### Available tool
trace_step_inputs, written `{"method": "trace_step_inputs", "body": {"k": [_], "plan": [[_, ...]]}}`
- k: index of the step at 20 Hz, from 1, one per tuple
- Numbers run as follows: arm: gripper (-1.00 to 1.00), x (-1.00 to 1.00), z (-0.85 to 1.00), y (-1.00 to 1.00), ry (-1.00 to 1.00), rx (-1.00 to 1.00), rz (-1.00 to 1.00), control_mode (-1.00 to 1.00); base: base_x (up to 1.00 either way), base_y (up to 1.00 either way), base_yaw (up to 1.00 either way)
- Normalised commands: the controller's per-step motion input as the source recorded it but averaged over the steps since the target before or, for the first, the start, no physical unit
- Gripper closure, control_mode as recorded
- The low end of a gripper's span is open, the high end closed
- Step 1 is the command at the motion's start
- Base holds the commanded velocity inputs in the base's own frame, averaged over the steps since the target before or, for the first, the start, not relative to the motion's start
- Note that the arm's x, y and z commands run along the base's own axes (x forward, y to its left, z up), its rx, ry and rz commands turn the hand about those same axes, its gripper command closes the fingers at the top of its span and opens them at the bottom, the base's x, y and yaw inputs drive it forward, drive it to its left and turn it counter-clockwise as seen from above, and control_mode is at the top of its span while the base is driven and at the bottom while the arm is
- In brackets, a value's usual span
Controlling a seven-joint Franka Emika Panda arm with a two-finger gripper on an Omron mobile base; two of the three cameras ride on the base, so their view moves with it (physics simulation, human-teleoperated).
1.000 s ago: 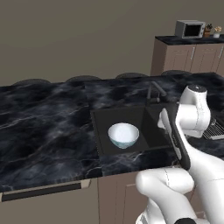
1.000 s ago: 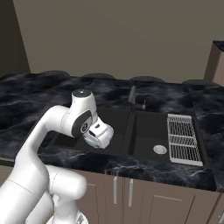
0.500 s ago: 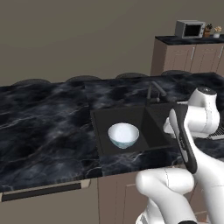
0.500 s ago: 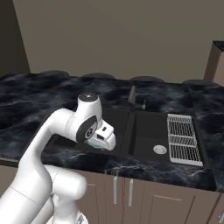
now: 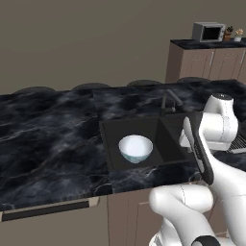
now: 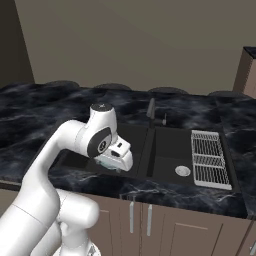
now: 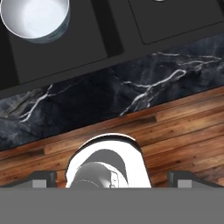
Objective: Place the bowl in the left basin and the cup in the right basin of the sink.
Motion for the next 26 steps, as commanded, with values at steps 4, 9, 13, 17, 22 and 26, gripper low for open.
{"method": "trace_step_inputs", "body": {"k": [4, 9, 13, 17, 22, 26], "plan": [[-1.0, -0.01, 0.0, 0.0, 0.0, 0.0, 0.0, -1.0, 0.0, 0.0, 0.0], [-1.0, -0.02, 0.0, 0.0, 0.0, 0.0, 0.0, -1.0, 0.0, 0.0, 0.0], [-1.0, 0.0, 0.0, 0.0, 0.0, 0.0, 0.0, 1.0, -0.03, 0.0, 0.0], [-1.0, 0.0, 0.0, 0.0, 0.0, 0.0, 0.0, 1.0, -0.06, -0.05, 0.0], [-1.0, 0.0, 0.0, 0.0, 0.0, 0.0, 0.0, 1.0, 0.0, -0.39, 0.1], [-1.0, 0.0, 0.0, 0.0, 0.0, 0.0, 0.0, 1.0, 0.0, -0.49, 0.21]]}}
